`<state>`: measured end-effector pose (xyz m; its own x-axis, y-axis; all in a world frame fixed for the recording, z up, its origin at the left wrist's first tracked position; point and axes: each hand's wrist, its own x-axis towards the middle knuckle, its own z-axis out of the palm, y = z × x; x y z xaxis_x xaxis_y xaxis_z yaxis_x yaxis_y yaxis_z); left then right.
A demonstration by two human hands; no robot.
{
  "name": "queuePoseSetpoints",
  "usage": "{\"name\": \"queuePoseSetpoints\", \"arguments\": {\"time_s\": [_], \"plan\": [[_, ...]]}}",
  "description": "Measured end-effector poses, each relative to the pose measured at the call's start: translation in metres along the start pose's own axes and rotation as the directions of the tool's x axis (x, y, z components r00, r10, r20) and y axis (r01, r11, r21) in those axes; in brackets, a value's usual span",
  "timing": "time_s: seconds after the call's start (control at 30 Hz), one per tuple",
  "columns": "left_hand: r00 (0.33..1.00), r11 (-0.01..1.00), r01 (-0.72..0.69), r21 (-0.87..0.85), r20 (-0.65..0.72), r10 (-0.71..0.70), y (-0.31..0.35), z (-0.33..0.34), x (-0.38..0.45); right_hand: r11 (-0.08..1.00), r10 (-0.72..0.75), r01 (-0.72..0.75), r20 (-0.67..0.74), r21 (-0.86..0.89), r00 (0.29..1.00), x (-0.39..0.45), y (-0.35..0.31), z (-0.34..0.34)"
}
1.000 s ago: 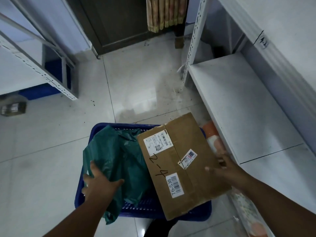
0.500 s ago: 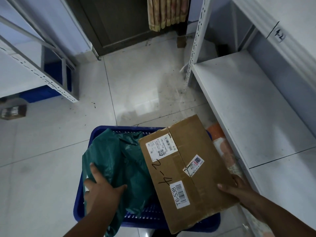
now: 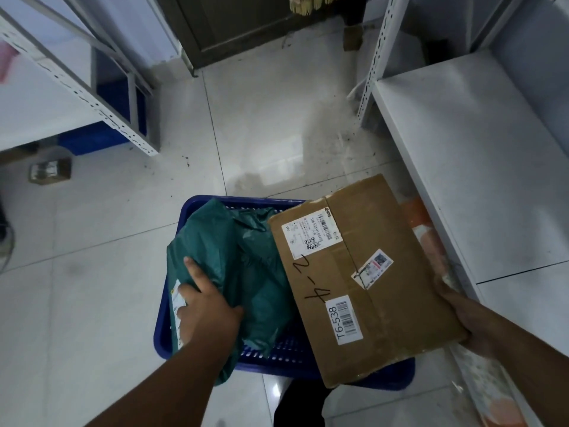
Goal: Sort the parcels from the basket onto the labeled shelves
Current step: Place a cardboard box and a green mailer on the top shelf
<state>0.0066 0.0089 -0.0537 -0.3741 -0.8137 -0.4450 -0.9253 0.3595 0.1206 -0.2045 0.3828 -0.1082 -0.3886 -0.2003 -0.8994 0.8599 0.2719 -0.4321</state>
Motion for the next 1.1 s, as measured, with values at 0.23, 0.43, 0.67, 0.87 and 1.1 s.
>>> {"name": "queuePoseSetpoints", "arguments": {"time_s": [0.23, 0.43, 0.67, 0.87, 1.1], "plan": [[0.999, 0.998, -0.031, 0.062, 0.009, 0.03, -0.004, 0.009, 0.004, 0.996, 0.04, -0.029, 0.129, -0.085, 0.991, 0.005, 0.005, -0.003], [0.999, 0.998, -0.012, 0.066, 0.04, 0.01, -0.004, -0.006, 0.008, 0.995, 0.055, -0.034, 0.234, -0.094, 0.971, -0.028, -0.005, 0.015], [1.0, 1.0, -0.019, 0.025, -0.001, 0.019, -0.006, -0.064, -0.002, 0.996, 0.014, 0.0, 0.157, -0.087, 0.987, -0.058, -0.007, 0.03], [0.999, 0.998, 0.002, -0.058, -0.052, -0.005, -0.003, -0.132, -0.028, 0.999, -0.051, 0.051, 0.16, 0.002, 0.986, -0.138, -0.032, 0.039], [0.992, 0.989, -0.109, -0.097, -0.066, 0.103, 0.028, -0.23, -0.079, 0.96, -0.276, 0.279, 0.165, 0.007, 0.947, -0.281, -0.098, 0.03]]}}
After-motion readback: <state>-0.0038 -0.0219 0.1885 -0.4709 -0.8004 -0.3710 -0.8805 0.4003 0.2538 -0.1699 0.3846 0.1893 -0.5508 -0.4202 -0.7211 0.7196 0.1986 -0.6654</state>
